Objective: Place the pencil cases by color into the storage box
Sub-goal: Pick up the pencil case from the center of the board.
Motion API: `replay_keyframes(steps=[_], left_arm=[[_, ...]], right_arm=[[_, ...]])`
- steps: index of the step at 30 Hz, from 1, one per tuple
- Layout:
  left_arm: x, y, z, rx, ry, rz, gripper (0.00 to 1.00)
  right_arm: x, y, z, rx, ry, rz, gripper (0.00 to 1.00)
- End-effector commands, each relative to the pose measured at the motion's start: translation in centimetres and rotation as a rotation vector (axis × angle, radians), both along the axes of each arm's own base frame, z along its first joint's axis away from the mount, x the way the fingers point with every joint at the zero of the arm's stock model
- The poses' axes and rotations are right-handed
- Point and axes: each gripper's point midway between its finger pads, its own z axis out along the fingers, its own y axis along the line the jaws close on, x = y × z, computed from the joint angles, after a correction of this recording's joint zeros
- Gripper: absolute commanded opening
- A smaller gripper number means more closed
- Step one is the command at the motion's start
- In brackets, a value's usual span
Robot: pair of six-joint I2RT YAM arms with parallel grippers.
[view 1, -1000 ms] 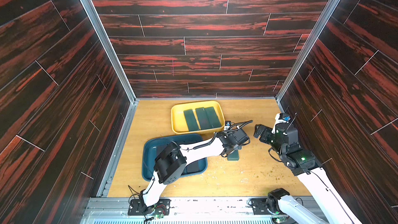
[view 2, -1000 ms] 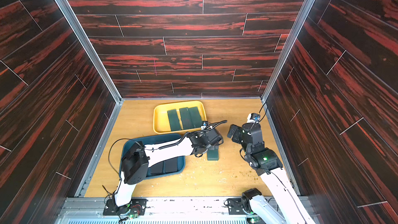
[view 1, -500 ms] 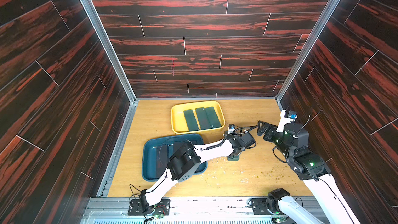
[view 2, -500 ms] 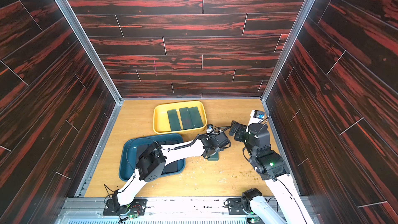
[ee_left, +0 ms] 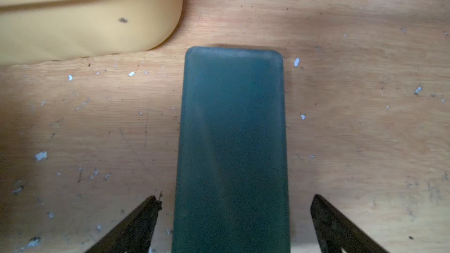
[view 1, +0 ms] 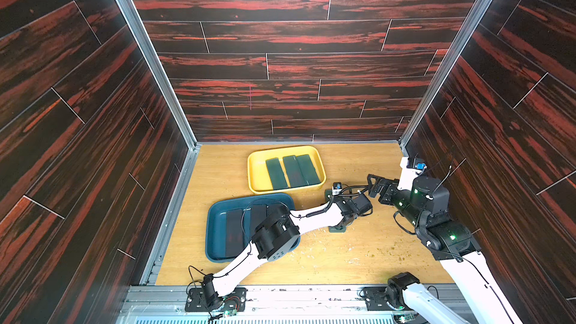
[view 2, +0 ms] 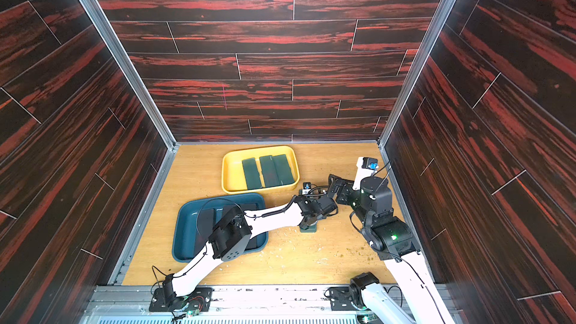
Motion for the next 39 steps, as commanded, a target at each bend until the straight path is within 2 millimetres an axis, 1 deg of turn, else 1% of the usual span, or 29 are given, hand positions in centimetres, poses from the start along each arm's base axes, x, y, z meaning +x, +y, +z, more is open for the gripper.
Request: replay_keyframes(steps=[1,9,14,17,19,23,27,31,33,39], left_arm=[[0.3,0.5,0.2,0.028,-0.028,0.035,0.97],[0.7,0.9,-0.8,0.06,-0.046,0.052,0.93],[0.9,0.9,-1.3,0.064,-0.041,0.054,0.89],[1.0,0.7,-1.8,0.056,-0.034,0.053,0.83],[1.2,0.5,-2.2,0.055,-0.03,0.053,0.76],[1.3,0.1,-2.6,0.056,-0.024,0.048,0.66],[1.4,0.1,-2.5,0.055,-0.027,0.046,0.59],[1.2,0.1,-2.5,0.051,-0.007,0.037,0.47],[1.3,0.0,-2.0,0.048,-0.012,0.03,0.45],[1.3,-0.3,-0.5,0.046,-0.021,-0.004,0.45]], right_arm=[[-0.1,0.7,-0.1,0.004,0.003,0.042,0.98],[0.1,1.7,-1.6,0.016,0.042,0.086,0.95],[0.2,2.1,-2.0,0.019,0.053,0.101,0.95],[0.3,2.1,-2.1,0.017,0.059,0.102,0.94],[0.3,2.1,-1.9,0.018,0.056,0.103,0.94],[0.2,2.2,-1.6,0.026,0.048,0.106,0.94],[0.2,2.2,-1.5,0.032,0.047,0.108,0.94],[0.3,2.3,-1.4,0.031,0.046,0.108,0.94],[0.3,2.3,-1.3,0.032,0.044,0.108,0.94],[0.4,2.3,-0.7,0.031,0.033,0.107,0.94]])
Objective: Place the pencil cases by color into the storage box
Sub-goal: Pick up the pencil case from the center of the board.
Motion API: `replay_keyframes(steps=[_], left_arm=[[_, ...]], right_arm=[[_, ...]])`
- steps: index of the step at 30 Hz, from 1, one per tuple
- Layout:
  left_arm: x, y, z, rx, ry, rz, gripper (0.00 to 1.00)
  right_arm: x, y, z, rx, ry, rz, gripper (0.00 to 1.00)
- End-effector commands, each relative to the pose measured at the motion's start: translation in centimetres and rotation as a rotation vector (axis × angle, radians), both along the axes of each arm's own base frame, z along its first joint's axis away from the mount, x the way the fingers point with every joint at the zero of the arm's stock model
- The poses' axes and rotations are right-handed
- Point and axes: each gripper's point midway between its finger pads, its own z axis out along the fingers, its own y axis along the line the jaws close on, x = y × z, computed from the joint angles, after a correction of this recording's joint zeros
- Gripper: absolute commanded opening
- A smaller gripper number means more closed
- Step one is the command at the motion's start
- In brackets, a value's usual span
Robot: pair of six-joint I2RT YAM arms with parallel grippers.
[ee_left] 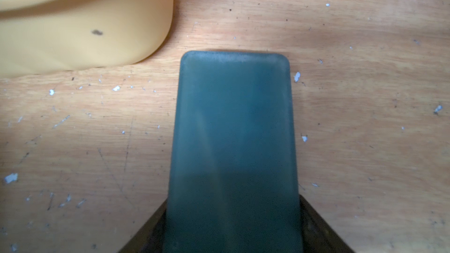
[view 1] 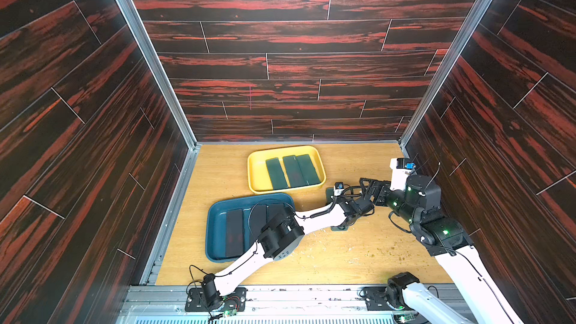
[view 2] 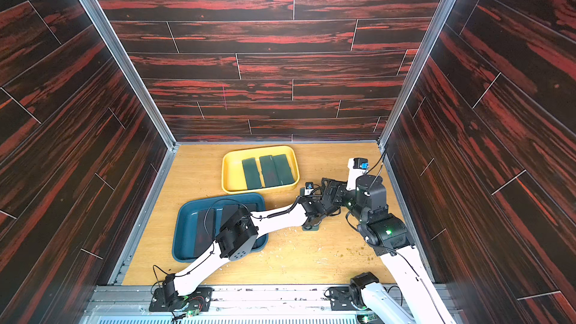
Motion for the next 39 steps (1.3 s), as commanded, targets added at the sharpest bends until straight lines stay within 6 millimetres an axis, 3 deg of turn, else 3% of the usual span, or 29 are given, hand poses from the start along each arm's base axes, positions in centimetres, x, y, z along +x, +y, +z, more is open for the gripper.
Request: replay_keyframes(steps=[1,13,30,39], left_arm=[[-0.2,0.2,1.2,0.008,0.02,-0.026,0.45],[-0.3,-0.7,4.7,0.029,-0.002,-0.15,0.45],[-1.4,-2.0,12.1,0.038,-0.083,-0.316,0.44],[-1.5,-0.4,16.4,0.052,-0.146,-0.334,0.44]], right_arm=[[0.2,0.2,1.4,0.012,-0.028,0.005,0.94],[-0.5,0.1,3.6,0.042,-0.065,0.011,0.94],[-1.5,-1.0,7.2,0.062,-0.153,-0.027,0.94],[-2.2,-1.5,9.3,0.07,-0.199,-0.035,0.94]])
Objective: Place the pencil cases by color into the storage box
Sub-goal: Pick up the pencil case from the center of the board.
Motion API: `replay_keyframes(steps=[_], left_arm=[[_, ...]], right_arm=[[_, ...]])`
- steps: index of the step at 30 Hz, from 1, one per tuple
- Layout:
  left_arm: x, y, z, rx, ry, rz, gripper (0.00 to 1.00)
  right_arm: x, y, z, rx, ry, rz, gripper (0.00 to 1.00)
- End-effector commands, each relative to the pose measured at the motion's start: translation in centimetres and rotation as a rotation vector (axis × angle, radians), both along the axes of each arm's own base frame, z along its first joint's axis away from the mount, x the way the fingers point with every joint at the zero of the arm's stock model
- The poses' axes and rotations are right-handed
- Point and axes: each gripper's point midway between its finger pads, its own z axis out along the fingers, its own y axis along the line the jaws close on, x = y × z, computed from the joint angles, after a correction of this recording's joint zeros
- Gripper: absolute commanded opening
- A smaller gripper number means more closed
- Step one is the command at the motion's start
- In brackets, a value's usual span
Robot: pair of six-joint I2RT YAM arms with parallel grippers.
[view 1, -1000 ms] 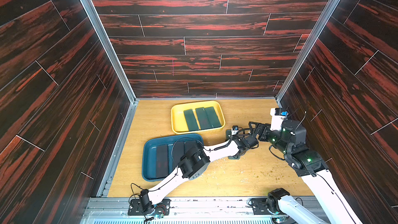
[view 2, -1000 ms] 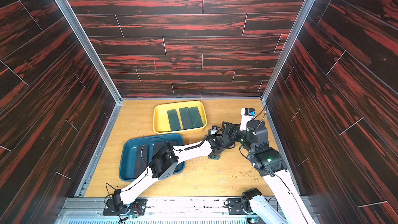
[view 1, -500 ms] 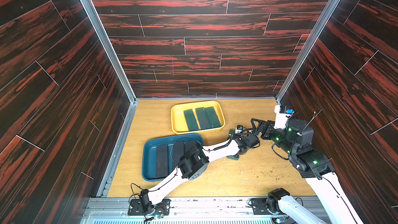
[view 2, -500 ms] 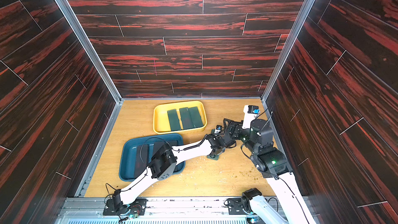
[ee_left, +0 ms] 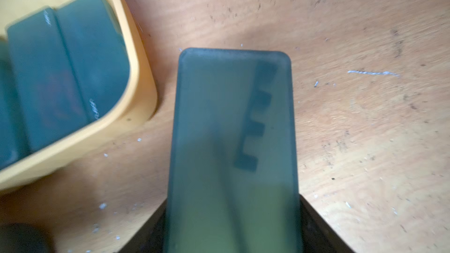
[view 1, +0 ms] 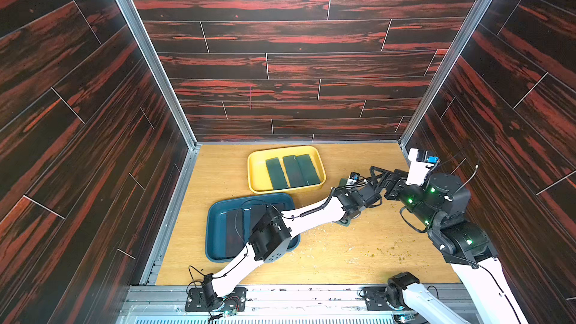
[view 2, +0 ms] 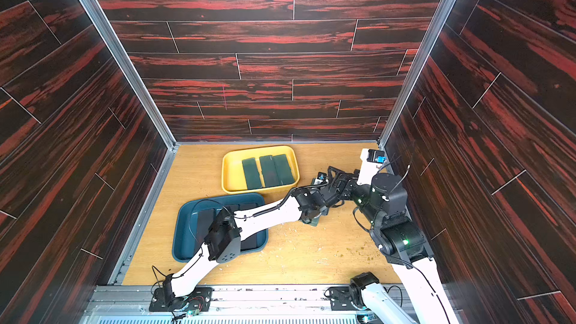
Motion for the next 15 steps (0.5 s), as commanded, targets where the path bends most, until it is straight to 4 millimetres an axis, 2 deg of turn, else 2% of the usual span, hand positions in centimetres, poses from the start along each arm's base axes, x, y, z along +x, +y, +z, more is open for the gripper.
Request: replay_keyframes(steps=[1,7,15], left_arm=[[0.2,1.7,6.7,-0.035,-0.098,0.01,0.44],[1.7,5.6,9.5,-0.039,-0.124,0.062,0.44],[4.4,14.6,11.9,-0.072,-0.151,0.209,0.44]], right_arm=[[-0.6,-0.5,1.3,0.009,-0.026,-0.013,0.94],[-0.8,-0.4,1.7,0.011,-0.038,-0.006,0.94],[-0.8,-0.1,1.5,0.011,-0.035,0.012,0.94]])
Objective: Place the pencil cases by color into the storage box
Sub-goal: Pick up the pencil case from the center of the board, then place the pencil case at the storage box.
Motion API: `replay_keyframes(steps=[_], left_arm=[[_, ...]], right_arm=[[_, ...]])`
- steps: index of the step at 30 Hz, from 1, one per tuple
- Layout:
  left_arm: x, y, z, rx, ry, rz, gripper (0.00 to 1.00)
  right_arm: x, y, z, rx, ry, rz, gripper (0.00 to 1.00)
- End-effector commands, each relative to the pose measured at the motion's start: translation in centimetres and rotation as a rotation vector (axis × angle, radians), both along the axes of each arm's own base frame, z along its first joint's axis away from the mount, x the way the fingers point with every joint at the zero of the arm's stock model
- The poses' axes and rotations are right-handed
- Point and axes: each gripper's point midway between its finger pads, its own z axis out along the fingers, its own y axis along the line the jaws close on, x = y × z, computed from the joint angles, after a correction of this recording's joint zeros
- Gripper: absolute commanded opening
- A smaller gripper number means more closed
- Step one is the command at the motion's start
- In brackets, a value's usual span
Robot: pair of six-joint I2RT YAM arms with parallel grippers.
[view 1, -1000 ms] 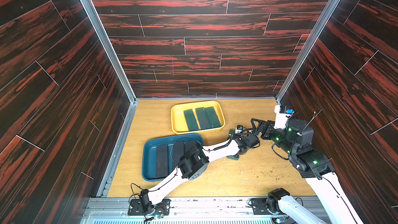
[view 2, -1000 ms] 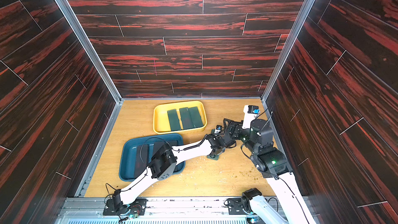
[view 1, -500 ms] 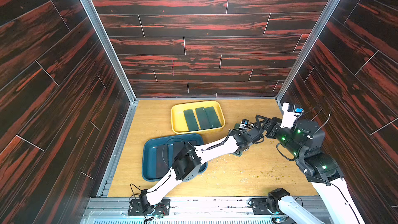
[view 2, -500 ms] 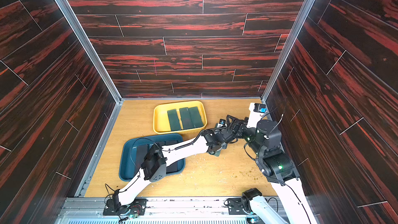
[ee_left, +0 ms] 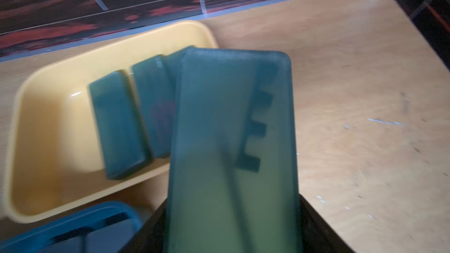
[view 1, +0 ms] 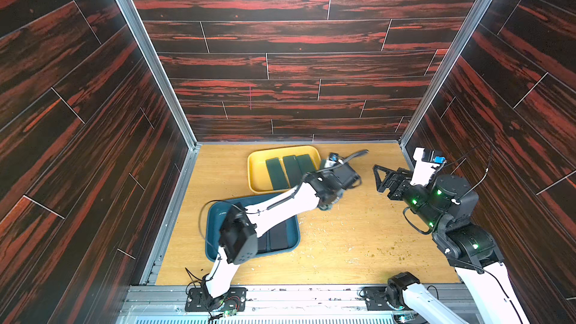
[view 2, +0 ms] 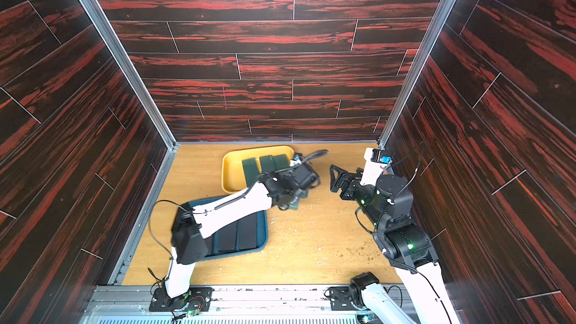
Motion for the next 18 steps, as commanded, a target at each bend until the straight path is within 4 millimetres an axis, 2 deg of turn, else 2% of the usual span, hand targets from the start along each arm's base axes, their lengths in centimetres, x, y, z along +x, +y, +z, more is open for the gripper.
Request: replay_keyframes(steps=[1,5,6,7,9,13,18], left_arm=[[1.3,4.5,3.9,-0.046,-0.073,0.084,0.44],[2.1,9.3,5.1,-0.054,-0.089,0.164,0.44],[2.4,10.5,4.9,-0.046,-0.084,0.185,0.44],[2.5,12.0,5.7,-0.058,-0.096,0.209,0.44],[2.8,14.3,5.7,-0.055,-0.098,0.25,0.44],[3.5,18.6,5.1,-0.046,-0.089,0.337,0.44],[4.6,22.3,3.8,-0.042,-0.064,0.412,0.44]], right_arm=[[-0.3,0.2,0.5,0.004,-0.01,0.018,0.94],[0.3,1.0,-0.3,-0.003,0.013,0.05,0.94],[0.4,1.3,-0.6,-0.005,0.018,0.06,0.93],[0.6,1.6,-0.9,-0.004,0.025,0.069,0.93],[1.0,2.2,-1.6,-0.004,0.038,0.089,0.93],[1.7,4.3,-3.4,-0.026,0.059,0.146,0.93],[2.2,7.8,-5.5,-0.11,0.079,0.21,0.93]])
